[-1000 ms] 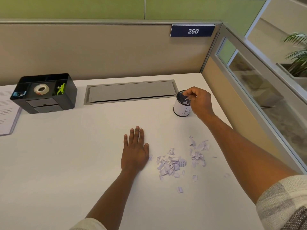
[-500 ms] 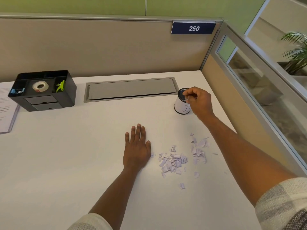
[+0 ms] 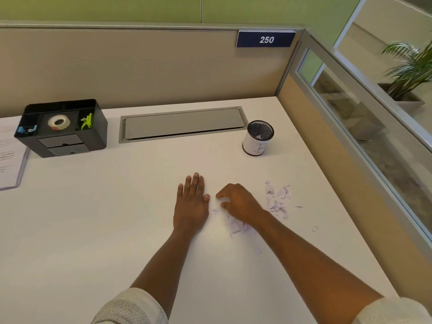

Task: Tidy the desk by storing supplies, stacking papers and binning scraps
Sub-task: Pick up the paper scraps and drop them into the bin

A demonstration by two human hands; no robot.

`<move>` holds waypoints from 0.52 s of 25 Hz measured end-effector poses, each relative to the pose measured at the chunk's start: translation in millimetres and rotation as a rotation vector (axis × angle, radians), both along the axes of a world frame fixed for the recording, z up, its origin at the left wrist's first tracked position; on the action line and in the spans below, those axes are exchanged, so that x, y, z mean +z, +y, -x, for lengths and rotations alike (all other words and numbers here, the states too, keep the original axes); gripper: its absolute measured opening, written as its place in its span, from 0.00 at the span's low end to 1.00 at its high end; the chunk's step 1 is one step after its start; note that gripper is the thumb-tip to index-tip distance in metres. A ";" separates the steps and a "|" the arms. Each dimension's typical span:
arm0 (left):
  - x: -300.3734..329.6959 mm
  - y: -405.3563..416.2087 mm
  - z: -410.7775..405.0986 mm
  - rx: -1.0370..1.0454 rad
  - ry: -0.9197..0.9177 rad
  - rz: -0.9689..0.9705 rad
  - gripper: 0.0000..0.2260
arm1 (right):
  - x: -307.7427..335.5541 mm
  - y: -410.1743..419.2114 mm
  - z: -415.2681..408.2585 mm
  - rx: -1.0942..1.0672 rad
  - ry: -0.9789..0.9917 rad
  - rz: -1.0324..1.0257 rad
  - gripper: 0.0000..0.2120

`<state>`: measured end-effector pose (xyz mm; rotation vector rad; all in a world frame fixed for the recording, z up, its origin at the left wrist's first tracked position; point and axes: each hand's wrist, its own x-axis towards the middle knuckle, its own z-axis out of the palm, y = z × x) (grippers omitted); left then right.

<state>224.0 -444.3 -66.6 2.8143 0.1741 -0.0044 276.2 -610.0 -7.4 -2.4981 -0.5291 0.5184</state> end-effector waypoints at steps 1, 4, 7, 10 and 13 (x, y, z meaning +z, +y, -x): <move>0.2 -0.3 1.2 0.004 0.006 -0.001 0.26 | -4.5 2.5 11.8 0.015 -0.011 0.037 0.14; 2.6 -1.0 3.6 0.002 0.010 -0.016 0.26 | -7.8 7.7 35.8 0.082 -0.085 0.126 0.16; 3.0 -2.4 4.6 0.002 0.005 -0.019 0.26 | -7.9 12.0 45.4 0.135 -0.172 0.204 0.14; 2.5 -1.5 4.4 -0.002 0.011 -0.013 0.26 | -6.6 20.6 54.0 0.080 -0.240 0.244 0.12; 2.1 -0.7 4.5 -0.013 0.018 0.003 0.26 | -5.5 28.5 61.5 0.037 -0.286 0.312 0.09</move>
